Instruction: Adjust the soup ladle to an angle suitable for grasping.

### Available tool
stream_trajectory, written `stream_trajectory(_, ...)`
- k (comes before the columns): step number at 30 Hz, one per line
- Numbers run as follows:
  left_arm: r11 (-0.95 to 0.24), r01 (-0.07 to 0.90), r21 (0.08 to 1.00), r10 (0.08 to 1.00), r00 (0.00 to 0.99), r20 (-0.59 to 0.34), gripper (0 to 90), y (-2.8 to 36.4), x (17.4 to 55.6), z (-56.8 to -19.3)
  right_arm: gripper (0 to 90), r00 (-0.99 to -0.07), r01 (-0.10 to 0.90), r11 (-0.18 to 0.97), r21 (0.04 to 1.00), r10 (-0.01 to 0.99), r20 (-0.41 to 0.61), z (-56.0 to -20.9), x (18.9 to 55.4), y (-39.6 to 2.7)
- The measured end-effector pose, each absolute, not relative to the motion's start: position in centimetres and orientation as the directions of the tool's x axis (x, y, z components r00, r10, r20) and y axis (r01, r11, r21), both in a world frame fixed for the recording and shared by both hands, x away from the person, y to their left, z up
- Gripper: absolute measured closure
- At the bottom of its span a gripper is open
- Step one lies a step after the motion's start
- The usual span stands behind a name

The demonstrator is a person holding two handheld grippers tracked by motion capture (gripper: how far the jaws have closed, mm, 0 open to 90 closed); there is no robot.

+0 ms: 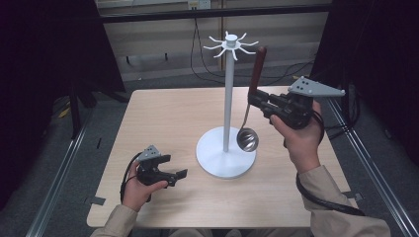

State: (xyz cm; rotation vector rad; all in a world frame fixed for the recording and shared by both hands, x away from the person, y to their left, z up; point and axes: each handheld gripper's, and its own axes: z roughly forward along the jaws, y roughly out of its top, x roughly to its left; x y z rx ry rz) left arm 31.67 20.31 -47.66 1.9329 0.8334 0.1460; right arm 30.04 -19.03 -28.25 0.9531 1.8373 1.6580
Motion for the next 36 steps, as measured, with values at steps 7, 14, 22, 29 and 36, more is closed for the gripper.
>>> stream_trajectory(7,-0.276,0.488,0.828,0.602,0.759,-0.246,3.2,20.3,31.7,-47.7,74.7,-0.641,0.178,0.022,0.984,0.761,0.099,-28.1,30.2,-18.9)
stream_trajectory(14,-0.281,0.485,0.828,0.6,0.762,-0.243,3.2,20.3,31.7,-47.7,74.7,-0.647,0.174,0.018,0.985,0.756,0.101,-27.9,30.4,-18.7)
stream_trajectory(22,-0.282,0.484,0.828,0.605,0.76,-0.239,3.2,20.4,31.7,-47.7,74.7,-0.652,0.178,0.021,0.984,0.751,0.101,-27.9,30.7,-18.5)
stream_trajectory(29,-0.281,0.485,0.828,0.605,0.759,-0.239,3.2,20.5,31.7,-47.7,74.7,-0.654,0.182,0.026,0.983,0.75,0.101,-28.1,31.0,-18.1)
stream_trajectory(36,-0.28,0.484,0.829,0.606,0.759,-0.238,3.2,20.7,31.6,-47.7,74.7,-0.659,0.18,0.022,0.983,0.745,0.103,-28.2,31.4,-17.9)
